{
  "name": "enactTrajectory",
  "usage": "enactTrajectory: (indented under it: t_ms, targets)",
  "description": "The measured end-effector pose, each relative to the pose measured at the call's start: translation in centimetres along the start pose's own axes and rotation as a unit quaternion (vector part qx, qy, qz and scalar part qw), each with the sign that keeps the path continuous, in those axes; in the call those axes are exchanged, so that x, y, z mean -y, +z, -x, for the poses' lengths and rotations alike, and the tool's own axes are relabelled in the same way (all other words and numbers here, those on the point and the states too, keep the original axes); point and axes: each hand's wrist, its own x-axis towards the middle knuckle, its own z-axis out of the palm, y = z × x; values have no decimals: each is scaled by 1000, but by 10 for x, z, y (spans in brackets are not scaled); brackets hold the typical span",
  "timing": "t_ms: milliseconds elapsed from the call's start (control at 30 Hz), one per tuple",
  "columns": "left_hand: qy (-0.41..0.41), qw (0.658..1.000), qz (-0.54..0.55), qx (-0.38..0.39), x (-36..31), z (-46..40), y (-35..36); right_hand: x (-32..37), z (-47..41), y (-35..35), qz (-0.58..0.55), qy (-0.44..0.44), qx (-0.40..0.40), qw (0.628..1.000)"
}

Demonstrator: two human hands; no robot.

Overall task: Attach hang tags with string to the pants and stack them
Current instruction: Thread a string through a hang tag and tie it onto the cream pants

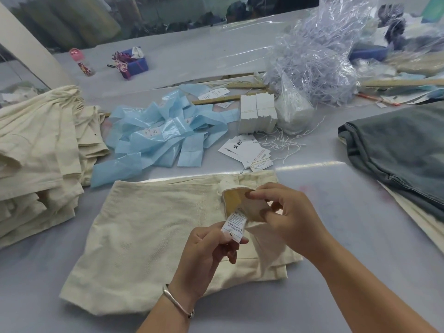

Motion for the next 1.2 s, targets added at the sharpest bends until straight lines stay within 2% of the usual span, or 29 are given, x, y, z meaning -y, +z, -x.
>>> enactTrajectory:
  t_ms: [333,467,533,600,667,733,800,867,1000,1133,1200]
  targets:
    - [18,1000,-9,23,4,1,0,-1,2,3,7,-2,10,1000]
    - [-2,999,-27,24,3,-2,1,-5,1,4,69,6,4,998]
    - [-26,998,-55,28,2,-5,1,-6,1,4,163,0,-51,985]
    - [-50,994,-94,29,1,-7,1,-7,-2,1,238,-12,-146,960]
    - [-65,990,-126,9,0,-7,-7,-6,-9,1,261,-26,-227,938]
    - [-83,984,-156,-18,-3,-7,-22,-3,-21,7,242,-51,-266,932]
    - [-103,977,-177,-56,-5,-9,-46,-2,-37,23,213,-63,-252,942]
    - [-125,968,-194,-102,-7,-12,-74,-7,-54,50,193,-48,-200,959]
    - [-150,946,-250,-143,-11,-27,-138,-32,-87,115,169,72,-65,981]
    - [-159,937,-272,-151,-22,-53,-199,-56,-111,168,194,176,-4,965]
    - [-153,946,-253,-135,-27,-71,-217,-61,-114,187,257,166,-33,952]
